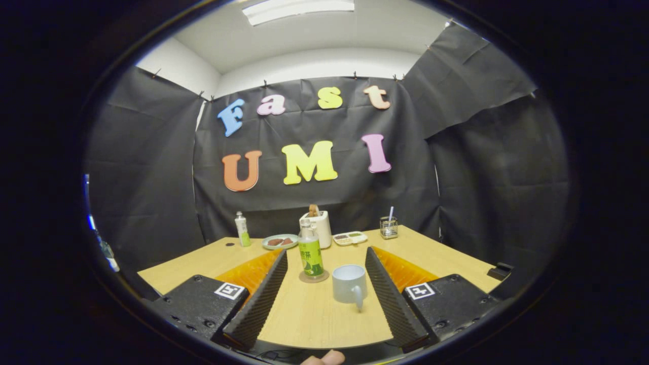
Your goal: Take the bottle from table, then pour the juice into the cup, finally place the bottle on the coaster
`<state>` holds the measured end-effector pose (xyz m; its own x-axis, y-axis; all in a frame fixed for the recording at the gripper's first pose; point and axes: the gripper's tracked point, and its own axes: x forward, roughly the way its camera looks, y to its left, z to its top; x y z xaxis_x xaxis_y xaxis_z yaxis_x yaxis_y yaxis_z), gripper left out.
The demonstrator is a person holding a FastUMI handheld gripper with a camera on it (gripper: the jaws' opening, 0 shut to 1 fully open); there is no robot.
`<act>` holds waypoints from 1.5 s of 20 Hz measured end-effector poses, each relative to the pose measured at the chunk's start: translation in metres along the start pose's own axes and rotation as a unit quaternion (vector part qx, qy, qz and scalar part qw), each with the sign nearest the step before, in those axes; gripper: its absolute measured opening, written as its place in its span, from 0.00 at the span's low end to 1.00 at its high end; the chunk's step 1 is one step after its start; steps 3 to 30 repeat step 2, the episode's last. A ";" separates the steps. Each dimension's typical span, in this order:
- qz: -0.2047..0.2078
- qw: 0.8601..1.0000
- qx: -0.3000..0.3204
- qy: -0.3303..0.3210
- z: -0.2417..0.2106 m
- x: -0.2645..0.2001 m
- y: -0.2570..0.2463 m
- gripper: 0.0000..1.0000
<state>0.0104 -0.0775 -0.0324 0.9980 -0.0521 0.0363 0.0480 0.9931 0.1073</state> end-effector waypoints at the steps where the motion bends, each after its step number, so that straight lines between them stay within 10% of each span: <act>1: 0.001 1.000 0.001 -0.001 0.000 -0.001 -0.001 1.00; 30: 0.002 1.000 0.002 -0.004 0.001 -0.001 -0.001 1.00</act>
